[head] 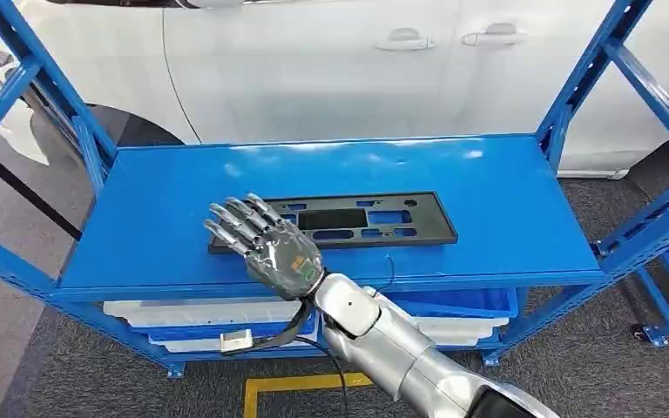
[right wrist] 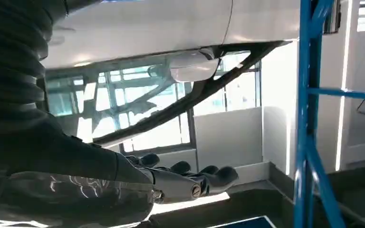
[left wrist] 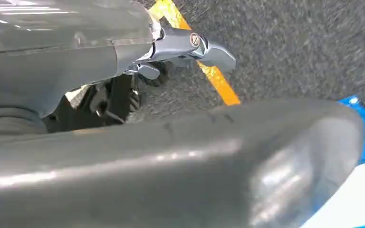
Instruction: Take the parts from the cabinet and place them on the table.
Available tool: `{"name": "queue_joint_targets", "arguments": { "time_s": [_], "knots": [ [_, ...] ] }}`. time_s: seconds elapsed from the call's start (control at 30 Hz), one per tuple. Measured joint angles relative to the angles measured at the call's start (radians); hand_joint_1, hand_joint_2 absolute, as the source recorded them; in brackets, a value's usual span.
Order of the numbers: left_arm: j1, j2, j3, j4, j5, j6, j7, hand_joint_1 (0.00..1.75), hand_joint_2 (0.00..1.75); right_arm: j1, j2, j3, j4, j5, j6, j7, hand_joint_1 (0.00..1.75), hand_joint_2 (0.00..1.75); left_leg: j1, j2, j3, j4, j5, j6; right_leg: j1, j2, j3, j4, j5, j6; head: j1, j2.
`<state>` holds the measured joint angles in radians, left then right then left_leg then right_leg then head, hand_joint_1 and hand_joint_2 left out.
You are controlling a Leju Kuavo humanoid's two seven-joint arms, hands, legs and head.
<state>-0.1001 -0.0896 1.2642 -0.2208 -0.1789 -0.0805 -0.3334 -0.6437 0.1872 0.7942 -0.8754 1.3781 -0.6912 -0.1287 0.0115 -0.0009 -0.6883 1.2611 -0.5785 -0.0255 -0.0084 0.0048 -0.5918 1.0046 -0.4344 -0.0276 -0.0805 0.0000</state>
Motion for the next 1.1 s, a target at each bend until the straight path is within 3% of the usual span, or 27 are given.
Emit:
{"name": "queue_joint_targets", "arguments": {
  "time_s": [0.03, 0.07, 0.1, 0.17, 0.2, 0.23, 0.33, 0.4, 0.43, 0.5, 0.53, 0.57, 0.6, 0.67, 0.7, 0.73, 0.77, 0.83, 0.9, 0.93, 1.03, 1.07, 1.1],
  "knots": [
    [0.001, 0.0, -0.002, 0.0, 0.0, 0.0, 0.0, 0.0, 0.0, -0.015, 0.018, 0.008, 0.043, 0.019, 0.0, 0.02, 0.0, 1.75, 0.002, 0.0, -0.029, 0.048, -0.007, -0.004, 0.0, 0.0, 0.0, 0.001, -0.001, -0.001, 0.0, 0.0],
    [0.001, 0.0, -0.005, 0.0, 0.0, 0.0, 0.0, 0.0, 0.0, -0.03, 0.037, 0.015, 0.088, 0.032, 0.0, 0.034, 0.0, 1.75, 0.005, 0.0, -0.036, 0.047, 0.013, -0.008, 0.0, 0.0, 0.002, 0.002, -0.004, 0.0, 0.0, 0.0],
    [0.002, 0.001, -0.006, 0.0, 0.0, -0.001, 0.0, 0.0, 0.0, -0.044, 0.051, 0.02, 0.122, 0.041, -0.001, 0.043, 0.0, 1.75, 0.008, 0.0, -0.02, 0.004, 0.05, -0.012, -0.001, 0.001, 0.004, 0.004, -0.006, 0.002, 0.0, 0.0],
    [0.001, 0.003, -0.008, 0.0, 0.003, -0.002, 0.003, 0.0, 0.0, -0.069, 0.083, 0.028, 0.19, 0.056, -0.001, 0.059, 0.0, 1.75, 0.015, 0.001, 0.054, -0.165, 0.148, -0.014, -0.004, 0.003, 0.011, 0.012, -0.017, 0.009, 0.0, 0.0],
    [0.001, 0.003, -0.009, 0.0, 0.003, -0.002, 0.008, 0.0, 0.0, -0.081, 0.095, 0.033, 0.226, 0.062, 0.0, 0.062, 0.0, 1.75, 0.017, 0.003, 0.082, -0.224, 0.151, -0.012, -0.003, 0.002, 0.012, 0.015, -0.022, 0.016, 0.0, 0.0],
    [0.0, 0.003, -0.009, 0.0, 0.003, -0.002, 0.012, 0.0, 0.0, -0.092, 0.105, 0.038, 0.254, 0.066, 0.0, 0.065, 0.0, 1.75, 0.008, 0.001, 0.09, -0.24, 0.147, -0.004, 0.004, 0.003, 0.007, 0.022, -0.025, 0.021, 0.0, 0.0],
    [0.003, 0.003, -0.009, 0.0, 0.003, 0.0, 0.018, 0.0, 0.0, -0.097, 0.124, 0.047, 0.316, 0.08, 0.007, 0.07, 0.0, 1.75, 0.008, -0.003, 0.085, -0.234, 0.145, 0.015, 0.005, 0.001, 0.011, 0.015, -0.023, 0.032, 0.0, 0.0],
    [0.004, 0.002, -0.009, 0.0, 0.005, 0.002, 0.019, 0.0, 0.0, -0.105, 0.134, 0.054, 0.346, 0.084, 0.019, 0.075, 0.0, 1.75, 0.013, -0.002, 0.09, -0.242, 0.148, 0.029, -0.001, 0.0, 0.005, 0.036, -0.043, 0.044, 0.0, 0.0],
    [0.003, 0.002, -0.009, 0.0, 0.005, 0.002, 0.019, 0.0, 0.0, -0.111, 0.138, 0.058, 0.361, 0.087, 0.022, 0.076, 0.0, 1.75, 0.013, -0.001, 0.09, -0.242, 0.147, 0.035, 0.0, 0.0, -0.017, 0.081, -0.07, 0.045, 0.0, 0.0],
    [0.003, 0.002, -0.009, 0.0, 0.005, 0.002, 0.019, 0.0, 0.0, -0.113, 0.141, 0.063, 0.388, 0.091, 0.03, 0.078, 0.0, 1.75, 0.01, -0.001, 0.09, -0.241, 0.144, 0.041, 0.0, 0.0, -0.105, 0.257, -0.147, 0.049, 0.0, 0.0],
    [0.003, 0.002, -0.009, 0.0, 0.005, 0.002, 0.019, 0.0, 0.0, -0.112, 0.141, 0.065, 0.402, 0.092, 0.037, 0.08, 0.0, 1.75, 0.008, -0.001, 0.09, -0.241, 0.144, 0.043, 0.0, 0.0, -0.144, 0.328, -0.165, 0.049, 0.0, 0.0],
    [0.004, 0.002, -0.009, 0.0, 0.005, 0.002, 0.019, 0.0, 0.0, -0.112, 0.141, 0.065, 0.413, 0.093, 0.044, 0.084, 0.0, 1.75, 0.007, -0.002, 0.091, -0.241, 0.143, 0.043, 0.0, 0.0, -0.159, 0.343, -0.155, 0.048, 0.0, 0.0],
    [0.005, 0.002, -0.009, 0.0, 0.005, 0.003, 0.019, 0.0, 0.0, -0.112, 0.142, 0.067, 0.421, 0.094, 0.053, 0.091, 0.0, 1.75, 0.006, -0.003, 0.093, -0.241, 0.142, 0.044, 0.001, 0.0, -0.149, 0.311, -0.124, 0.044, 0.0, 0.0],
    [0.006, 0.002, -0.009, 0.0, 0.005, 0.003, 0.019, 0.0, 0.0, -0.115, 0.145, 0.074, 0.437, 0.099, 0.065, 0.115, 0.0, 1.75, 0.004, -0.005, 0.1, -0.241, 0.139, 0.041, 0.006, 0.0, -0.071, 0.139, -0.026, 0.028, 0.0, 0.0],
    [0.006, 0.0, -0.009, 0.0, 0.005, 0.003, 0.019, 0.0, 0.0, -0.119, 0.147, 0.077, 0.444, 0.099, 0.07, 0.128, 0.0, 1.75, 0.003, -0.005, 0.102, -0.241, 0.137, 0.039, 0.012, 0.0, -0.034, 0.058, 0.009, 0.016, 0.0, 0.0],
    [0.005, -0.002, -0.009, 0.0, 0.005, 0.003, 0.019, 0.0, 0.0, -0.124, 0.148, 0.08, 0.452, 0.099, 0.069, 0.138, 0.0, 1.75, -0.003, -0.005, 0.099, -0.239, 0.135, 0.035, 0.016, -0.001, -0.02, 0.029, -0.005, 0.012, 0.0, 0.0],
    [0.005, -0.002, -0.009, 0.0, 0.005, 0.003, 0.019, 0.0, 0.0, -0.129, 0.15, 0.081, 0.463, 0.099, 0.069, 0.152, 0.0, 1.75, -0.002, -0.005, 0.097, -0.239, 0.135, 0.03, 0.015, -0.002, -0.022, 0.021, -0.002, 0.018, 0.0, 0.0],
    [0.006, -0.001, -0.009, 0.0, 0.005, 0.003, 0.018, 0.0, 0.0, -0.134, 0.15, 0.081, 0.482, 0.095, 0.066, 0.171, 0.0, 1.75, 0.001, -0.004, 0.1, -0.244, 0.135, 0.018, 0.021, 0.002, -0.022, 0.021, -0.004, 0.013, 0.0, 0.0],
    [0.006, 0.004, -0.009, 0.0, 0.005, 0.003, 0.018, 0.0, 0.0, -0.144, 0.151, 0.078, 0.494, 0.09, 0.06, 0.182, 0.0, 1.75, 0.004, -0.002, 0.1, -0.237, 0.124, 0.009, 0.006, 0.001, -0.009, 0.001, 0.006, 0.004, 0.0, 0.0],
    [0.005, 0.004, -0.009, 0.0, 0.005, 0.002, 0.017, 0.0, 0.0, -0.153, 0.151, 0.076, 0.499, 0.088, 0.055, 0.185, 0.0, 1.75, 0.002, -0.002, 0.088, -0.203, 0.102, 0.003, 0.004, 0.001, -0.005, -0.003, 0.006, 0.003, 0.0, 0.0],
    [0.006, 0.005, -0.009, 0.0, 0.0, 0.001, 0.017, 0.0, 0.0, -0.171, 0.151, 0.064, 0.516, 0.086, 0.049, 0.193, 0.0, 1.75, 0.008, -0.002, -0.017, 0.011, 0.006, -0.009, 0.006, 0.0, -0.003, -0.002, 0.003, -0.004, 0.0, 0.0],
    [0.007, 0.006, -0.009, 0.0, 0.0, 0.001, 0.017, 0.0, 0.0, -0.173, 0.15, 0.059, 0.523, 0.086, 0.049, 0.197, 0.0, 1.75, 0.008, -0.002, -0.042, 0.055, 0.001, -0.012, 0.006, 0.001, -0.003, 0.0, 0.001, -0.004, 0.0, 0.0],
    [0.008, 0.006, -0.009, 0.0, 0.0, 0.001, 0.017, 0.0, 0.0, -0.174, 0.15, 0.057, 0.526, 0.086, 0.05, 0.201, 0.0, 1.75, 0.009, -0.002, -0.041, 0.046, 0.021, -0.013, 0.006, 0.001, -0.002, 0.001, 0.0, -0.003, 0.0, 0.0]
  ]
}}
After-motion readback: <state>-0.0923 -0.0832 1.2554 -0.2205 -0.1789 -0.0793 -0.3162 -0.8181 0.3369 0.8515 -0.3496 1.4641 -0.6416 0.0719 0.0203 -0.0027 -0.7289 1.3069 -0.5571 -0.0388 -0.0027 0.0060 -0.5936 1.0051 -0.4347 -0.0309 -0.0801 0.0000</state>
